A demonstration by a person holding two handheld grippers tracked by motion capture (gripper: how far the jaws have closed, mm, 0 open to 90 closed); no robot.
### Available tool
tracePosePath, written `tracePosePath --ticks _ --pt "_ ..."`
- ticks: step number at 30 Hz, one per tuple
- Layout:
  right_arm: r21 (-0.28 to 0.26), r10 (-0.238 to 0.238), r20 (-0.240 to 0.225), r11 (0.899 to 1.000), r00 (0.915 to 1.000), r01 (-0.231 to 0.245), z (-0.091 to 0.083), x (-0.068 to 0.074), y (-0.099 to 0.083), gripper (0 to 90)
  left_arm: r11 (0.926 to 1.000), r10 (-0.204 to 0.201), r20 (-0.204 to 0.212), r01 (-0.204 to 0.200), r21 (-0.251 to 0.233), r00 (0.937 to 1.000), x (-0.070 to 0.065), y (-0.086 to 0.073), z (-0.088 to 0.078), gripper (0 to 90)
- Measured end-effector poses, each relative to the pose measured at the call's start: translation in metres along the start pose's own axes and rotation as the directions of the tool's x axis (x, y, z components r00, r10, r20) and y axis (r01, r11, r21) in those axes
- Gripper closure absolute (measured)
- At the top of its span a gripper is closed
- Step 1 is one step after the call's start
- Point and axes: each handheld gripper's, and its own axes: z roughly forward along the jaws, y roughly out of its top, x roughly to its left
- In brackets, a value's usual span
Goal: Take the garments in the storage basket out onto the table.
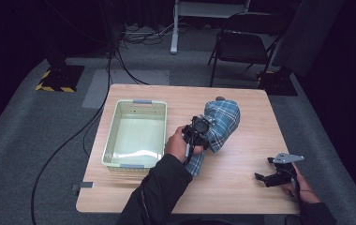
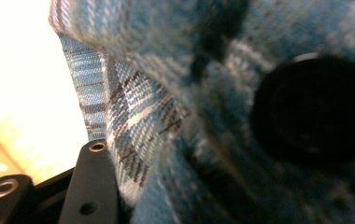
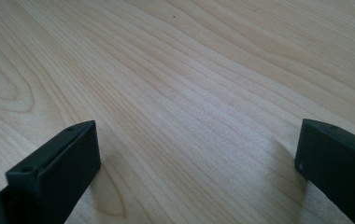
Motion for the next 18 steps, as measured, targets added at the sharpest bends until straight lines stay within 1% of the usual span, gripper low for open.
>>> tracePosePath --ticks 3,4,8,18 --pt "0.0 0.0 0.0 1.0 1.0 0.0 0.0 0.0 0.0 0.1 1.0 -0.005 0.012 0.005 0.003 0.9999 -0.002 0.0 0.004 47.4" --pt "0.0 0.0 0.0 1.0 1.0 0.0 0.0 0.0 0.0 0.1 1.0 -0.001 0.014 0.001 0.003 0.9999 -0.002 0.0 0.006 47.4" --pt "0.0 0.0 0.0 1.0 1.0 0.0 0.0 0.0 0.0 0.1 1.0 -0.003 0.018 0.003 0.009 0.9998 -0.003 0.001 0.01 47.3" --pt "0.0 0.0 0.0 1.0 1.0 0.0 0.0 0.0 0.0 0.1 0.9995 -0.022 0.038 0.021 0.022 0.999 -0.004 0.002 0.02 47.0"
